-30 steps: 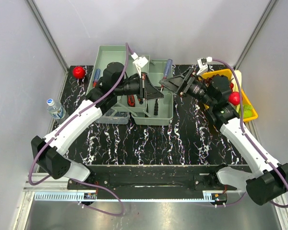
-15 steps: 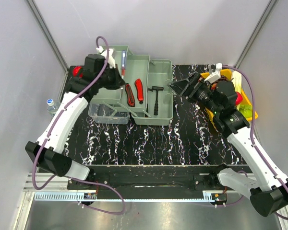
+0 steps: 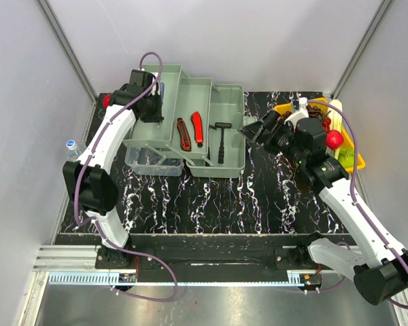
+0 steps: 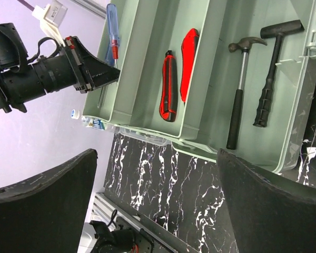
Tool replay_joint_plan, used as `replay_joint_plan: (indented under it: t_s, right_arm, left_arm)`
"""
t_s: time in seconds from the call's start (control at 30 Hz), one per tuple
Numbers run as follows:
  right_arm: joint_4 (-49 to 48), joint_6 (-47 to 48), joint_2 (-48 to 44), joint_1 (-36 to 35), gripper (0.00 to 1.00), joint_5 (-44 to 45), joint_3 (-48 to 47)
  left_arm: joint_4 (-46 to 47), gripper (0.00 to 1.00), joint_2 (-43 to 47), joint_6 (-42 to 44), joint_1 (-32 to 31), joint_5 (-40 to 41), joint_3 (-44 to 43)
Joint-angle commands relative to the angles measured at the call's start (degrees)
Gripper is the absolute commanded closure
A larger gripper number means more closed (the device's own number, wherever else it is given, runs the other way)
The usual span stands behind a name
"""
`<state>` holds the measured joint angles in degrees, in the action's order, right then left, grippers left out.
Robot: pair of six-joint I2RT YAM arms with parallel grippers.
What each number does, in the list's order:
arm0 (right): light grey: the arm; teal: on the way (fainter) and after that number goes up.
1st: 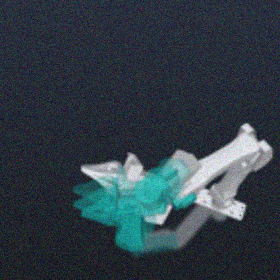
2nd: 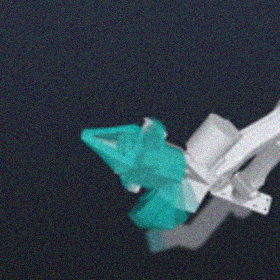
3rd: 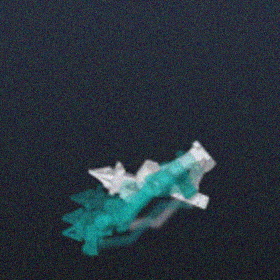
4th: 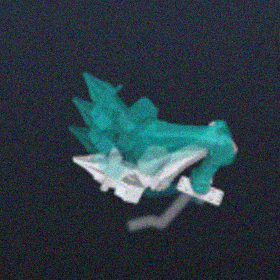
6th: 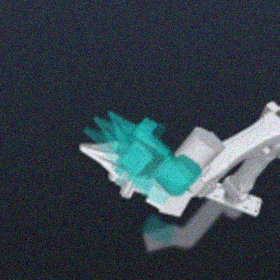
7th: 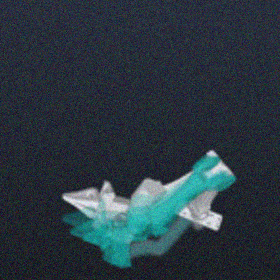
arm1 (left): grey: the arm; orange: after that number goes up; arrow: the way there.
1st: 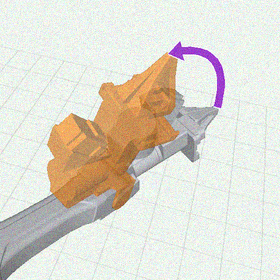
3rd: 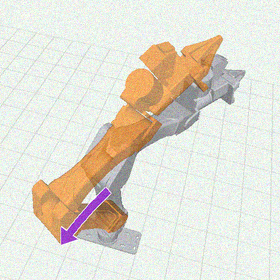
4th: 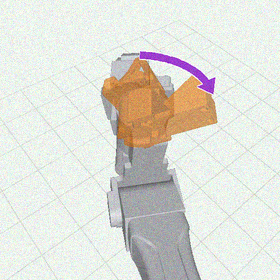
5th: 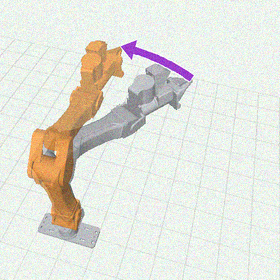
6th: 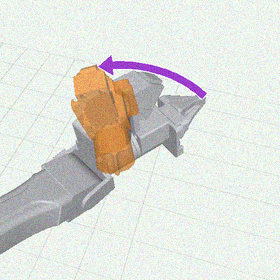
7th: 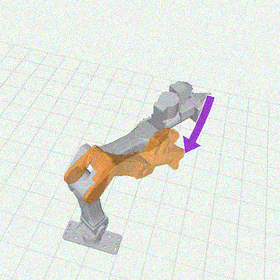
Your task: Pack the tool kit
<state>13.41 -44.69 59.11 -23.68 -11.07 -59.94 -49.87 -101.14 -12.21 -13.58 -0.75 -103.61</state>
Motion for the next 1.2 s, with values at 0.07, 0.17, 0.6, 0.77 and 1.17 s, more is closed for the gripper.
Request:
replay_joint_plan:
  t_s: [0.07,0.17,0.6,0.77,1.17]
  right_arm:
    - [1.4,1.1,-0.1,-0.2,0.01,2.9,0.7]
    - [1.8,1.1,-0.1,-0.2,0.0,3.8,1.0]
    - [3.6,0.3,1.6,0.2,0.01,6.5,1.5]
    - [4.0,-0.9,2.3,0.7,0.01,6.0,2.3]
    - [5.0,-3.6,5.0,1.4,0.02,6.1,3.5]
  left_arm:
    - [-1.3,0.94,0.2,0.7,0.0,2.3,-2.6]
    - [-1.6,0.69,0.5,1.0,0.0,2.0,-2.5]
    - [-0.8,0.29,8.9,-2.4,1.8,-2.3,-7.4]
    - [4.0,0.17,17.5,-4.0,5.7,0.0,-5.6]
    - [14.7,0.3,19.9,-17.2,27.0,-15.0,14.7]
